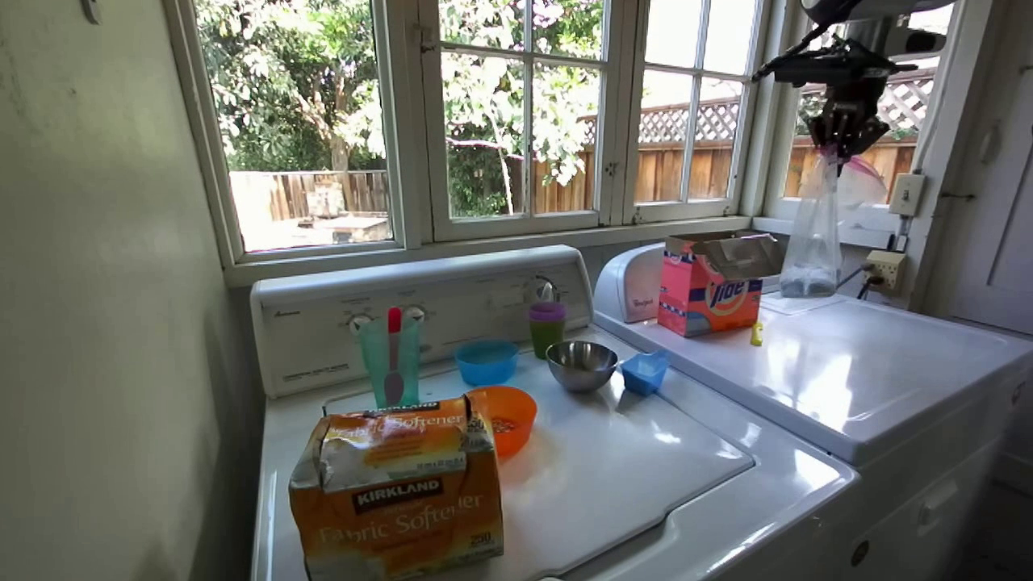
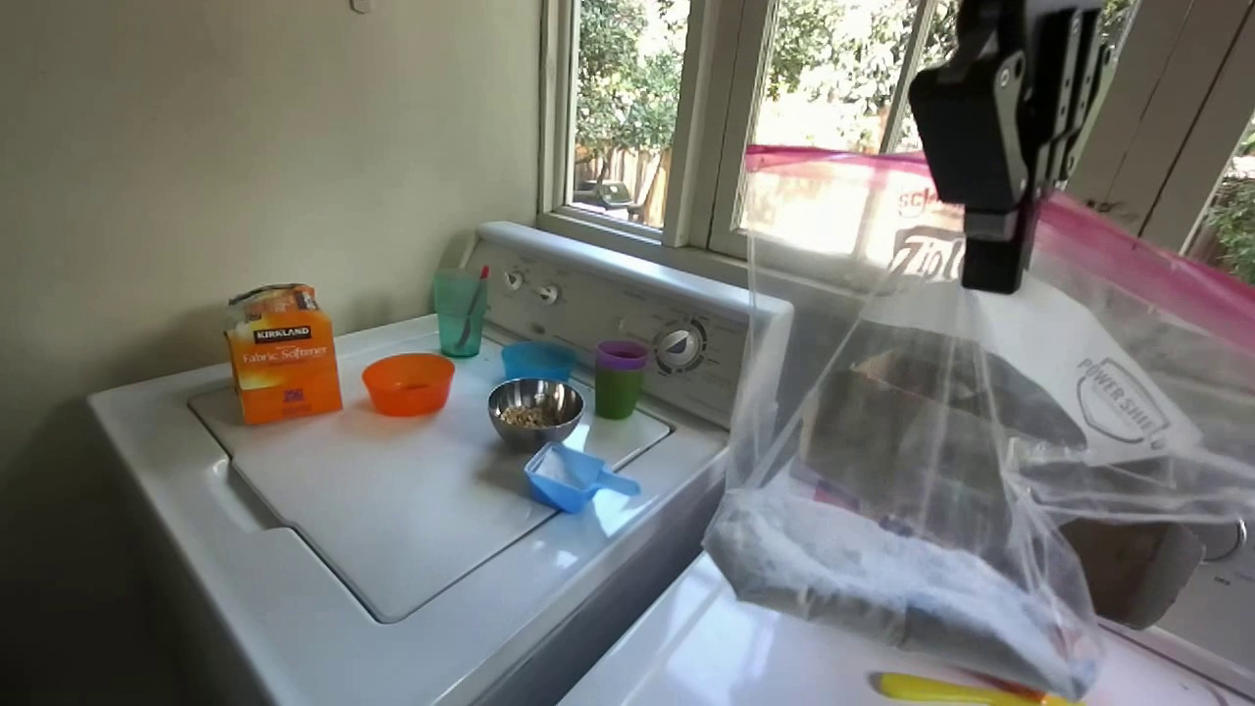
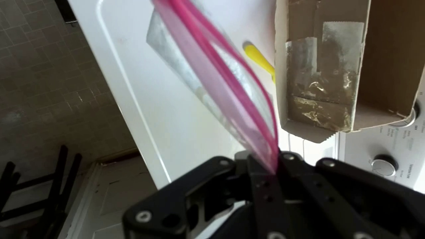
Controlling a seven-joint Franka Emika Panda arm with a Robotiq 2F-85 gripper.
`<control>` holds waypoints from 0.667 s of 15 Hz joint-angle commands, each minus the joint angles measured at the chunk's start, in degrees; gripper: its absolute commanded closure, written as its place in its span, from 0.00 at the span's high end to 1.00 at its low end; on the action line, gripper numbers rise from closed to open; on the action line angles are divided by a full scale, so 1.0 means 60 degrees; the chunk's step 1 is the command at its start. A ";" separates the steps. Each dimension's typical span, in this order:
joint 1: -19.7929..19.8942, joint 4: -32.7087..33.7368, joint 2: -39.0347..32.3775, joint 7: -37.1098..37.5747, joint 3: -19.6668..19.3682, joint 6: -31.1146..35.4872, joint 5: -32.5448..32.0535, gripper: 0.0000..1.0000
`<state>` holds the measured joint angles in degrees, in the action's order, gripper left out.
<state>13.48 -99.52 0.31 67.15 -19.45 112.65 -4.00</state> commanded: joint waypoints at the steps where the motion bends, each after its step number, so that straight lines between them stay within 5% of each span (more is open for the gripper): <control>1: 0.0196 0.0568 0.0253 0.0036 0.0201 -0.0319 0.0200 0.00; 8: 0.0153 0.2744 -0.0338 0.2100 0.0437 -0.0370 0.0862 0.00; 10: 0.0151 0.2189 -0.0032 0.1796 0.0489 -0.0087 0.0633 0.02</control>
<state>13.69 -86.73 0.30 78.05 -17.12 112.36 -0.30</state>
